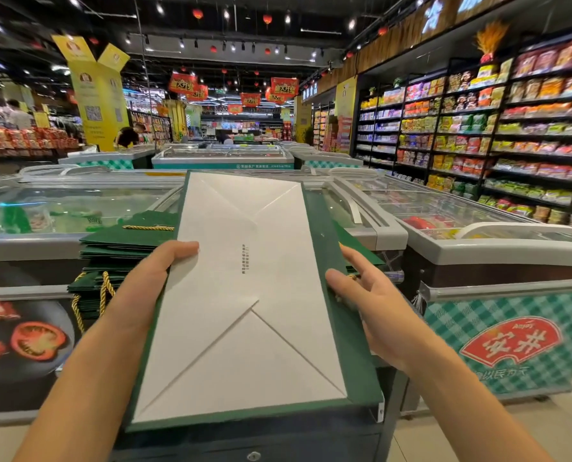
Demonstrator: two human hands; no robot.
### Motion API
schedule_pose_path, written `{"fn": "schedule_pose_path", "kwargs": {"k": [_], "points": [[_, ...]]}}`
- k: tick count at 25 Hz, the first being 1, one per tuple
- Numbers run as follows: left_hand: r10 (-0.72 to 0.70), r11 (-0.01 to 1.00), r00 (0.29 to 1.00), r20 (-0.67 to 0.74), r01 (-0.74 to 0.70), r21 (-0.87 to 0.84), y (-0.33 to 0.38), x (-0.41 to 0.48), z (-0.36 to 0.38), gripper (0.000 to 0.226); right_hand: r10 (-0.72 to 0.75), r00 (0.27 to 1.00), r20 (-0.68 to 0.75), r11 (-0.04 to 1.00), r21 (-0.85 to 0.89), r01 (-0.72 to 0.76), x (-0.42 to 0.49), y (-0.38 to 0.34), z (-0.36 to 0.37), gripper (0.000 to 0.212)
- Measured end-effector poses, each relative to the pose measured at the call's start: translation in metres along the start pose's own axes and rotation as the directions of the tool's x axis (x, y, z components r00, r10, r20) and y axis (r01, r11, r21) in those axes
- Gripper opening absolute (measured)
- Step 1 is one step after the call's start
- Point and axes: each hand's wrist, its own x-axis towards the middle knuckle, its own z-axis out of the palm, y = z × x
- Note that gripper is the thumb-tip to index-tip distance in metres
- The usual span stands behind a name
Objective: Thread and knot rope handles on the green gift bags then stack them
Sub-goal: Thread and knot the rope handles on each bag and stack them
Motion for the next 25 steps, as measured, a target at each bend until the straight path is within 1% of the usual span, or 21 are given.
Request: {"fn": "schedule_pose_path", "kwargs": {"k": [1,3,5,6,8,10,12,13,14,16,17,18,19,20,21,22,23,25], "points": [[0.016,1.000,1.000,-0.009,-0.015,0.026,0.003,0.007,-0.003,0.038,-0.016,1.000,0.015,1.000,0.008,0.016,0.001,-0.002,0.001,0.048],[-0.003,1.000,0.999,-0.035,0.002,-0.004,0.008,0.018,-0.003,0.035,-0.049,0.999,0.006,0.998,-0.026,0.049,0.005,-0.009,0.003,0.049],[-0.037,0.997,0.999,-0.037,0.034,-0.072,0.011,0.022,0.008,0.029,-0.090,0.993,-0.073,0.994,-0.072,0.084,0.013,-0.020,0.000,0.049],[-0.027,0.995,1.000,0.006,0.028,-0.095,0.007,0.023,0.012,0.025,-0.104,0.989,-0.105,0.991,-0.092,0.095,0.016,-0.026,-0.004,0.047],[0.028,0.997,0.994,0.107,-0.019,-0.080,-0.002,0.026,0.020,0.025,-0.109,0.983,-0.151,0.986,-0.139,0.088,0.021,-0.035,-0.015,0.045],[0.076,0.997,0.986,0.149,-0.080,0.019,-0.014,0.037,0.026,0.028,-0.102,0.973,-0.207,0.976,-0.210,0.058,0.025,-0.034,-0.030,0.042],[0.072,0.983,0.983,0.171,-0.098,0.152,-0.031,0.045,0.032,0.039,-0.095,0.960,-0.264,0.962,-0.274,0.020,0.026,-0.023,-0.045,0.043],[0.062,0.963,0.980,0.189,-0.109,0.245,-0.041,0.046,0.035,0.046,-0.081,0.954,-0.289,0.954,-0.301,-0.010,0.026,-0.015,-0.053,0.044],[0.063,0.920,0.974,0.217,-0.141,0.367,-0.053,0.045,0.039,0.052,-0.061,0.949,-0.308,0.942,-0.331,-0.047,0.023,-0.007,-0.059,0.043],[0.093,0.767,0.957,0.276,-0.245,0.593,-0.077,0.044,0.045,0.054,-0.025,0.945,-0.327,0.907,-0.405,-0.116,0.020,0.007,-0.066,0.041],[0.134,0.661,0.947,0.291,-0.304,0.686,-0.086,0.043,0.048,0.052,-0.012,0.941,-0.337,0.878,-0.455,-0.152,0.021,0.014,-0.069,0.041],[0.195,0.533,0.937,0.292,-0.351,0.770,-0.094,0.043,0.051,0.050,-0.005,0.940,-0.342,0.846,-0.502,-0.178,0.023,0.021,-0.071,0.042],[0.269,0.386,0.923,0.277,-0.366,0.846,-0.098,0.043,0.055,0.046,-0.007,0.939,-0.343,0.820,-0.540,-0.191,0.026,0.026,-0.071,0.043],[0.346,0.237,0.901,0.260,-0.352,0.905,-0.102,0.043,0.059,0.042,-0.018,0.939,-0.343,0.798,-0.570,-0.193,0.029,0.030,-0.072,0.045],[0.412,0.120,0.875,0.255,-0.330,0.936,-0.105,0.042,0.064,0.038,-0.038,0.935,-0.352,0.777,-0.599,-0.194,0.031,0.035,-0.073,0.047],[0.461,0.053,0.844,0.274,-0.335,0.941,-0.109,0.042,0.068,0.038,-0.066,0.930,-0.362,0.747,-0.635,-0.195,0.032,0.040,-0.073,0.048],[0.486,0.030,0.815,0.316,-0.377,0.926,-0.113,0.044,0.072,0.042,-0.095,0.923,-0.374,0.708,-0.677,-0.202,0.033,0.044,-0.075,0.051],[0.443,0.019,0.784,0.435,-0.493,0.870,-0.124,0.051,0.075,0.055,-0.122,0.918,-0.377,0.645,-0.733,-0.215,0.031,0.046,-0.074,0.052]]}}
